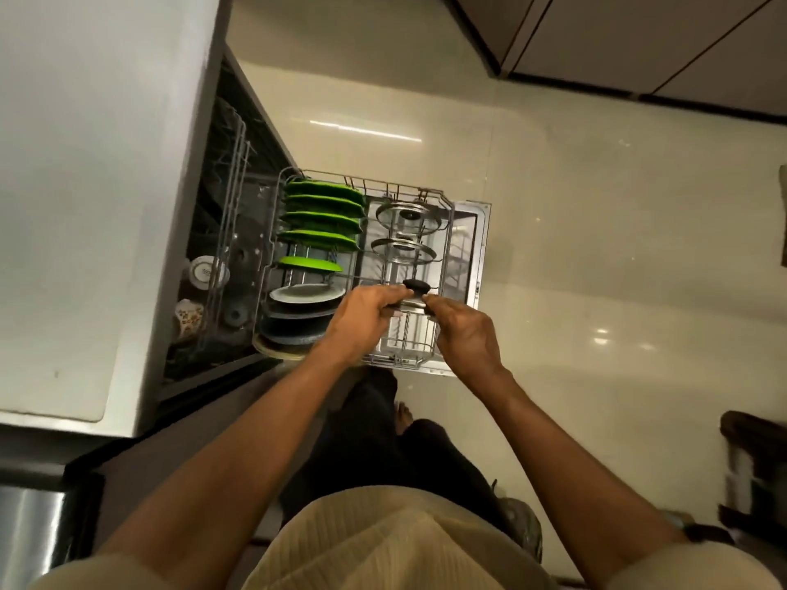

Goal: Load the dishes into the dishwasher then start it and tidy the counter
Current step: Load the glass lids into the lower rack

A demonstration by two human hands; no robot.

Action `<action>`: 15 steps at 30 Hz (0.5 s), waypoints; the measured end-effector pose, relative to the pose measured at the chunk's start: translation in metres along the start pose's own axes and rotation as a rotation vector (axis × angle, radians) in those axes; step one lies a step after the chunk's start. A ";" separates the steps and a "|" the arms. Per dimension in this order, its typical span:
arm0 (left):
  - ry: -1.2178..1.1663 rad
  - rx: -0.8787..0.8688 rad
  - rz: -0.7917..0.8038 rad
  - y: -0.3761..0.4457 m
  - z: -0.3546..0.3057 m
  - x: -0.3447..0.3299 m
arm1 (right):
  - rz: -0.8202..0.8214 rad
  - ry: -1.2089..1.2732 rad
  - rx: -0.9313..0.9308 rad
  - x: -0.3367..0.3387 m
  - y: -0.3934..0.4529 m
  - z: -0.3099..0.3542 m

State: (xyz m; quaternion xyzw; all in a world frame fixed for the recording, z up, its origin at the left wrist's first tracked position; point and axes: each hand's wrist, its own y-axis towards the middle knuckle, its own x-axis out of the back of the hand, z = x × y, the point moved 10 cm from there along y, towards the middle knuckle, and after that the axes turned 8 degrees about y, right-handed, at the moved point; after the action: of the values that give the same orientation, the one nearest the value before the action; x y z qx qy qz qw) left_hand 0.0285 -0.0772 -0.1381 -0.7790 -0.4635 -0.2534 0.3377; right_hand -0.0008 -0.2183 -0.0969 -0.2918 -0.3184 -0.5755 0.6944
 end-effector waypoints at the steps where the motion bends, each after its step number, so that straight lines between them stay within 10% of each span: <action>1: 0.026 0.005 0.021 0.009 0.007 -0.007 | -0.002 0.003 -0.005 -0.007 0.006 -0.008; 15: 0.124 0.092 0.041 0.083 0.118 -0.115 | -0.007 -0.025 -0.036 -0.124 0.047 -0.114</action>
State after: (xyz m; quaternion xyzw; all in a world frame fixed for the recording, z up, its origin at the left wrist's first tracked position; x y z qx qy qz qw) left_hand 0.0620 -0.0789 -0.3197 -0.7548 -0.4366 -0.2725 0.4066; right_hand 0.0412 -0.2221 -0.2663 -0.3103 -0.3174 -0.5802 0.6829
